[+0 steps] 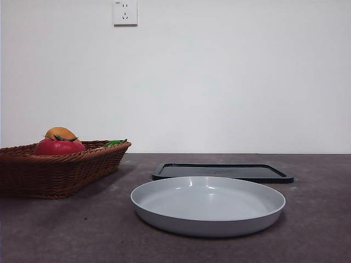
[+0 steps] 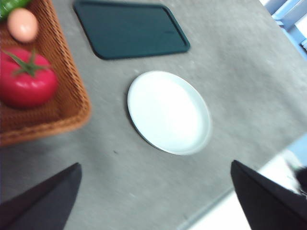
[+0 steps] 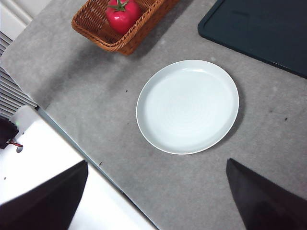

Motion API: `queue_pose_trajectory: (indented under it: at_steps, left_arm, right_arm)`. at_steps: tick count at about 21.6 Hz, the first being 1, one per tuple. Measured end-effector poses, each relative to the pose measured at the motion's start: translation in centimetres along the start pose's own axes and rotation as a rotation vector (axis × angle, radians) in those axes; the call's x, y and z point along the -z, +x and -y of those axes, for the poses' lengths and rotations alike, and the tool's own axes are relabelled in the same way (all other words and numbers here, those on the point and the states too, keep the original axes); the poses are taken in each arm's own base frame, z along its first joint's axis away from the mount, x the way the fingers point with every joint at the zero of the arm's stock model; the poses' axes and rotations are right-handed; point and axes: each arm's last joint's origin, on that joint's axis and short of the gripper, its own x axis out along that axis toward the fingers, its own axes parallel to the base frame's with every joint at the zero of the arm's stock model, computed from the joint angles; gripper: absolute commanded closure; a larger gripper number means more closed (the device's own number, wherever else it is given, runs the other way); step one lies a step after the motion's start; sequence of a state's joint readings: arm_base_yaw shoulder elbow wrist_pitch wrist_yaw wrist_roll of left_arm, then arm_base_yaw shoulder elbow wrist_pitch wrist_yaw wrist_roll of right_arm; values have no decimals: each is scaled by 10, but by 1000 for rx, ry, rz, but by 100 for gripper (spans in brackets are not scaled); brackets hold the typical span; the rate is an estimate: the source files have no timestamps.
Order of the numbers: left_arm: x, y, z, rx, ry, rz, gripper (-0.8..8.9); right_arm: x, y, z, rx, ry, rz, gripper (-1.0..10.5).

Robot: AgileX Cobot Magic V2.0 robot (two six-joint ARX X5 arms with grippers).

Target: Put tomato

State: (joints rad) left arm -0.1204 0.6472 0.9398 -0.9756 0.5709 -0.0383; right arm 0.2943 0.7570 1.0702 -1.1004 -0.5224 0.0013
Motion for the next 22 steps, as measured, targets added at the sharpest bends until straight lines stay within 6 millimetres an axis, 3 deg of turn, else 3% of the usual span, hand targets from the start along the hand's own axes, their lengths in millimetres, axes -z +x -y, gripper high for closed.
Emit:
queue_pose_trajectory:
  at_steps: [9, 22]
  left_arm:
    - [-21, 21, -17, -157, 21, 36, 288]
    - [-56, 96, -62, -269, 108, -8, 288]
  right_arm:
    - [-2, 0, 0, 0, -10, 19, 482]
    - [-4, 0, 0, 0, -19, 35, 482]
